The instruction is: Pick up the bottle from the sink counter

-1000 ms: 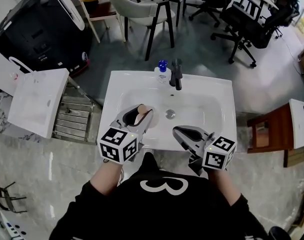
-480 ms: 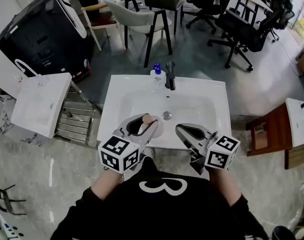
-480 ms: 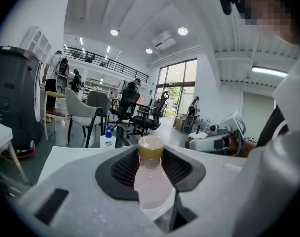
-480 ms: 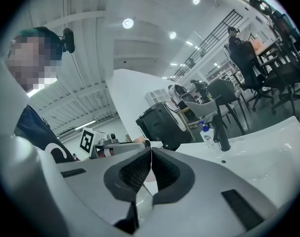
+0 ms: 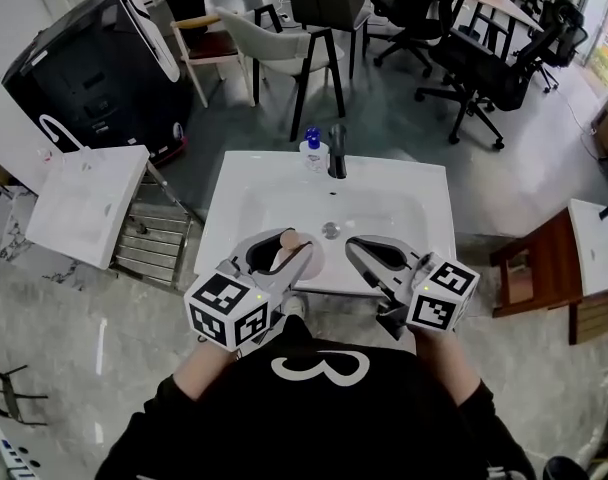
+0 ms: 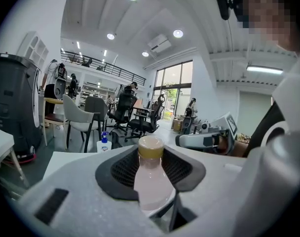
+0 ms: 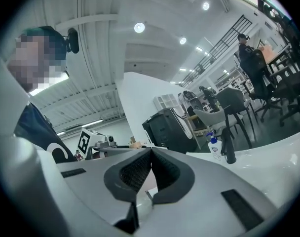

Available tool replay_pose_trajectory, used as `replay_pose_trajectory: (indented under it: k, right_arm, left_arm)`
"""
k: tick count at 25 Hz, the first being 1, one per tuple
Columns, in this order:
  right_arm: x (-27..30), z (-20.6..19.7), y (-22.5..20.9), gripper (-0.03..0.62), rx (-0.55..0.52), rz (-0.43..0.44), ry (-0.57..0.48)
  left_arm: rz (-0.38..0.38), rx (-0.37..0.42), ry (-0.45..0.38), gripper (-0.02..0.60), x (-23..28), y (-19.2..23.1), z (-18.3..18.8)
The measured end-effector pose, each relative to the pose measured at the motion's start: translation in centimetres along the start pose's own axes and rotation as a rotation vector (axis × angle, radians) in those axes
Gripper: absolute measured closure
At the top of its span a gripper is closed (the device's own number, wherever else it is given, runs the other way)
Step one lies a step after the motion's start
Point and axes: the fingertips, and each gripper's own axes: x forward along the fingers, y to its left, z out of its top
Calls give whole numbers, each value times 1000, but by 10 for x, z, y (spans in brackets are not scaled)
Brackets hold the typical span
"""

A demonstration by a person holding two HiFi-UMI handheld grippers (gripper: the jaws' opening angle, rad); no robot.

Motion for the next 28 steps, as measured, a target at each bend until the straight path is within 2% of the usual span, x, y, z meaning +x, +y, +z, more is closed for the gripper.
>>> replay_pose_trajectory:
  k: [7, 15, 28]
  right_arm:
    - [-6, -3, 7, 581, -23, 13, 7]
    - [-12, 3, 6, 580, -35, 7, 2]
    - [-10, -8, 2, 580, -29, 4, 18]
  left_arm:
    - [-1, -1, -6, 434, -5, -9, 0]
    - [-13, 33, 0, 434, -5, -18, 7]
    - [-28, 21, 1, 434, -1, -18, -1]
